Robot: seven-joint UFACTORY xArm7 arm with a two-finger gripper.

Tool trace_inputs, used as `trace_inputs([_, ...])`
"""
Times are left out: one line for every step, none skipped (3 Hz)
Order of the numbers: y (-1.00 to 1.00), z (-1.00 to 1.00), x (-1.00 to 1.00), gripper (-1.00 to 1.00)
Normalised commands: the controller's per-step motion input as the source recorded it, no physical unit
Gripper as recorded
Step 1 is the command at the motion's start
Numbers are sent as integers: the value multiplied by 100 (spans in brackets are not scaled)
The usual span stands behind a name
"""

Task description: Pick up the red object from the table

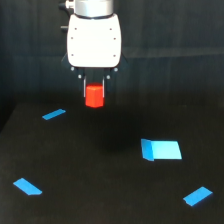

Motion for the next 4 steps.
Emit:
trace_inputs([-11, 8, -9, -99])
trace_inputs([-1, 8, 0, -100])
trace_inputs([-2, 1, 3, -100])
trace_inputs([-17, 0, 7, -99])
